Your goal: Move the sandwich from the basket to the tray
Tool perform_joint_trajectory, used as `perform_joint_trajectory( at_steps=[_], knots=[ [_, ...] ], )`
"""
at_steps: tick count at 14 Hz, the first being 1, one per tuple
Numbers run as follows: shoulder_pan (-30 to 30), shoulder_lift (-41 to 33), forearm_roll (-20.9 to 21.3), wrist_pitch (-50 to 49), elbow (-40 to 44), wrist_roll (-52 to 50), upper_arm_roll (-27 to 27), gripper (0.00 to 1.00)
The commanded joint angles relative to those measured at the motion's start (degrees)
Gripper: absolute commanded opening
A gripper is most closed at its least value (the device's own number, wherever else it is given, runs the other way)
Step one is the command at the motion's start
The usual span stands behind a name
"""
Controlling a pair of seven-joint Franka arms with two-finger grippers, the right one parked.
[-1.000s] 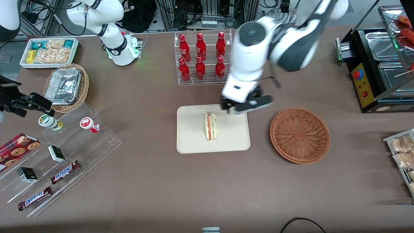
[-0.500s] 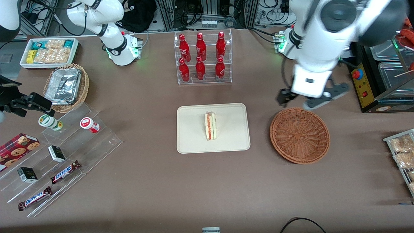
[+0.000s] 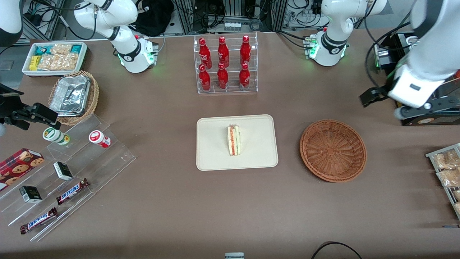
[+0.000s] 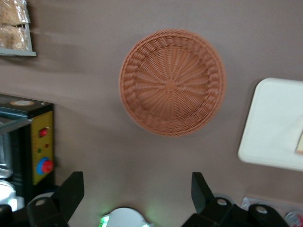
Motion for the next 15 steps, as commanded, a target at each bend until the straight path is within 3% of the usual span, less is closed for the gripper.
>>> perform_joint_trajectory(
  at_steps=[1,8,11,15],
  knots=[
    [2.1,-1.4,-2.5,-2.1,0.5,6.4,-0.6,1.00],
    [-2.2,0.2,-1.5,-1.8,2.8,7.6,2.3,1.00],
    [-2.1,-0.4,-1.3,-1.4,2.7,15.0,4.6,1.00],
    [-2.1,0.0,-1.8,-0.7,3.3,14.7,5.1,1.00]
  ],
)
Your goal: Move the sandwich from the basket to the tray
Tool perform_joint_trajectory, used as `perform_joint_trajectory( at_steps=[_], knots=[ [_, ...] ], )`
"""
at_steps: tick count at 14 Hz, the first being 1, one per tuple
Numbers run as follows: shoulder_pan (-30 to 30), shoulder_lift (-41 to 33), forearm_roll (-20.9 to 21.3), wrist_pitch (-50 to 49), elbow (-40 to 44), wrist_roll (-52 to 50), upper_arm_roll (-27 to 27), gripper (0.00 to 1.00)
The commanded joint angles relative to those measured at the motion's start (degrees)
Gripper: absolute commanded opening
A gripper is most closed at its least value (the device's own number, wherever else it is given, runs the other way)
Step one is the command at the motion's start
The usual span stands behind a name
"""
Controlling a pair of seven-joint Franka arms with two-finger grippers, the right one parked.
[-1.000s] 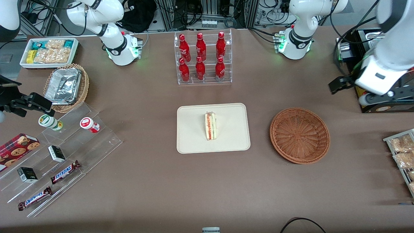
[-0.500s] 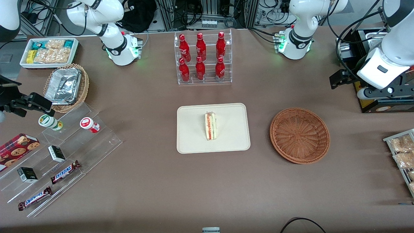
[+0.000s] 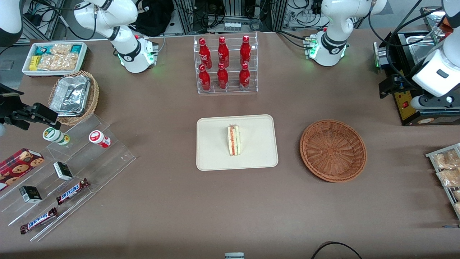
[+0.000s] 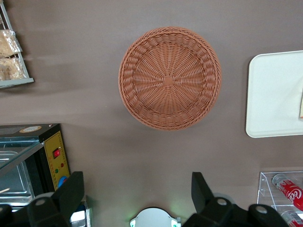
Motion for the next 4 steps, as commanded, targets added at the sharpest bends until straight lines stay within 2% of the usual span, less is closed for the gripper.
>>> perform_joint_trajectory(
  at_steps=[1,4],
  knots=[
    [-0.7,0.7,-0.6,0.3,2.5,0.6,0.4,1.00],
    [-0.7,1.2,-0.6,0.3,2.8,0.6,0.3,1.00]
  ],
)
